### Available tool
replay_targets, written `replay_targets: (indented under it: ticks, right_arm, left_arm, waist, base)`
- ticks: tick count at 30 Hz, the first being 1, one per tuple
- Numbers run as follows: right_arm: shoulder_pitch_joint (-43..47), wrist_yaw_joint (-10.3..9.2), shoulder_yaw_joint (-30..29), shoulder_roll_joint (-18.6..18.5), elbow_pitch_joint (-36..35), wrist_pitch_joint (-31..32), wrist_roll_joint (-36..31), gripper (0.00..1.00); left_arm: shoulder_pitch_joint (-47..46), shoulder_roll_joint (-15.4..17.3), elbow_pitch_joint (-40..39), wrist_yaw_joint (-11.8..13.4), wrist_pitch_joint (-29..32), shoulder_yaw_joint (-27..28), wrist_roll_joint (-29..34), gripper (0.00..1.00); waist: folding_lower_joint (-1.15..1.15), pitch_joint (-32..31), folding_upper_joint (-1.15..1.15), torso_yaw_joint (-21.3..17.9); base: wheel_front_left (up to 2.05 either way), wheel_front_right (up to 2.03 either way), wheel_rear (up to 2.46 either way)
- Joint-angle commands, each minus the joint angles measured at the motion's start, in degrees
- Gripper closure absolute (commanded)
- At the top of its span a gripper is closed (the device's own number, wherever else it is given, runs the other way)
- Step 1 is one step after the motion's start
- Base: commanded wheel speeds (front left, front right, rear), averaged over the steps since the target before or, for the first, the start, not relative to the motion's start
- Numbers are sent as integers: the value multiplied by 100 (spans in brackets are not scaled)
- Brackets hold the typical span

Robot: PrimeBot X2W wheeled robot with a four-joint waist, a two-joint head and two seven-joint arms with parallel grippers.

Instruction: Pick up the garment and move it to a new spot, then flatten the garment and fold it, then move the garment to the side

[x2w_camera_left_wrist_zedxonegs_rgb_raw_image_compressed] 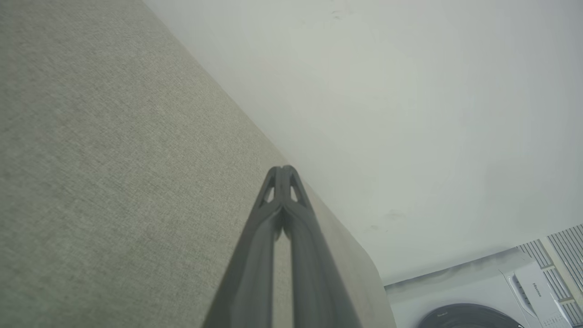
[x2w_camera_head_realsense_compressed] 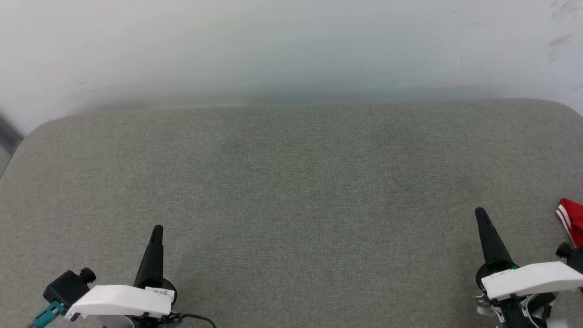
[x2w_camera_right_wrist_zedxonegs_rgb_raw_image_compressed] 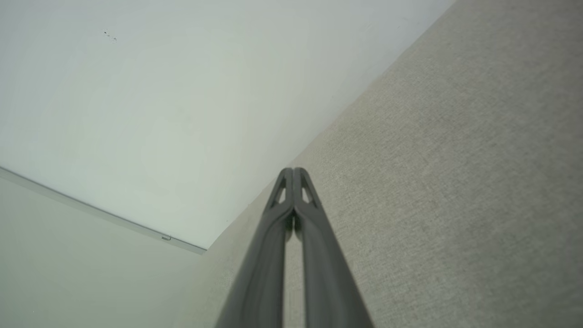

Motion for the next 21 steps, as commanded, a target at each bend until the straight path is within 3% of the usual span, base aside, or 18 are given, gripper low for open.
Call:
replay_targets:
  ticks: [1,21]
  right_arm:
    - [-132,0,-25,5,-29,27,190,100]
    - [-212,-1,-114,27,155,231,1418,100]
  left_arm:
    - [-156,24,-15,-8,48,20,-173,100]
    - [-296,24,204,-10,372,86,-1356,100]
  waist:
    - [0,-4,0,-1]
    - [0,-50,0,-16]
  base:
    - [0,0,0]
    - [0,0,0]
